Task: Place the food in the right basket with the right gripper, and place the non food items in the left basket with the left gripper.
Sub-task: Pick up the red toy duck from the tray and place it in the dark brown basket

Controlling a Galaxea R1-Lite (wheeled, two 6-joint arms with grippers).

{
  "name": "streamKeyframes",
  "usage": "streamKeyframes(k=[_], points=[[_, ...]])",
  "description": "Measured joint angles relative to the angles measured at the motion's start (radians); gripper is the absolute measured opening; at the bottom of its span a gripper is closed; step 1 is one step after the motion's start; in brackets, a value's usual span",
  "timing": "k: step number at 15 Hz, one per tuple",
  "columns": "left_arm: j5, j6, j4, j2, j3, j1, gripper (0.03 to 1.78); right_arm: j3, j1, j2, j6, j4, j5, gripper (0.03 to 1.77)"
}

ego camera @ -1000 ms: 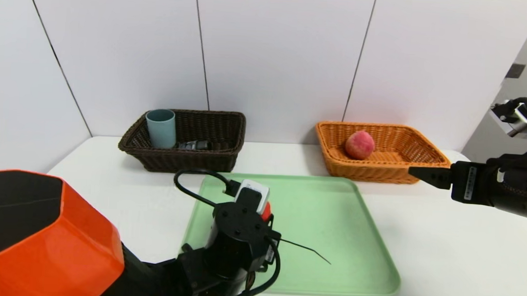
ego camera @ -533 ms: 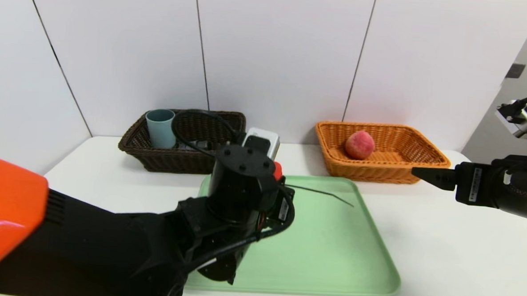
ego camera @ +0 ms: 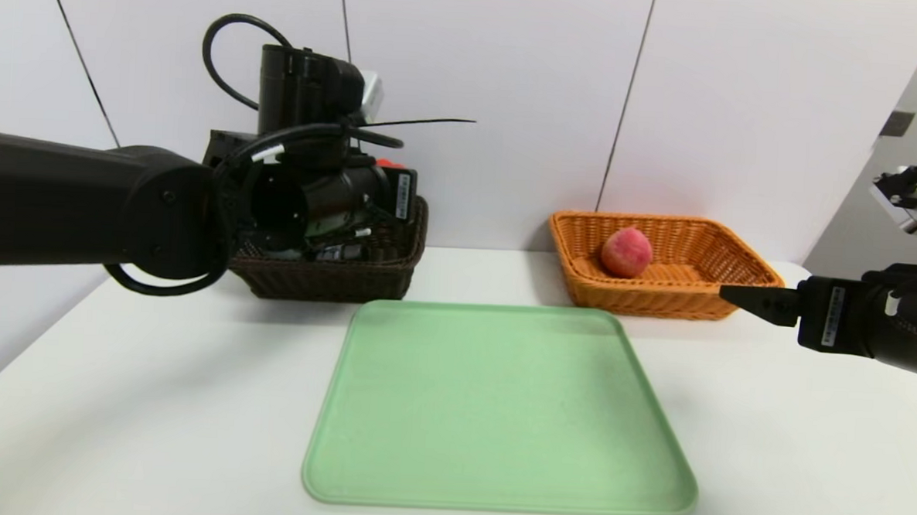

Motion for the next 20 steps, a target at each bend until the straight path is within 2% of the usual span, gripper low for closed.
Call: streamKeyframes(k=[5,10,12,16,20], points=[[-0.076,0.048,0.049,0.145,-0.154,0.15,0.65,0.007,0.0,-0.003,0.005,0.0,0.0,1.7],[-0.159,0.056,0.258,0.271,-0.31,0.214,0.64,0.013,0.0,-0.014,0.008,0.0,0.0,1.7],[-0.164,0.057,0.313,0.311,-0.374,0.227,0.64,0.008,0.0,-0.013,0.008,0.001,0.004,1.7],[-0.169,0.077,0.514,0.375,-0.539,0.247,0.63,0.007,0.0,-0.004,0.0,0.0,0.006,1.7],[-0.17,0.107,0.498,0.437,-0.564,0.26,0.63,-0.008,0.0,0.003,-0.004,0.002,0.005,1.7]])
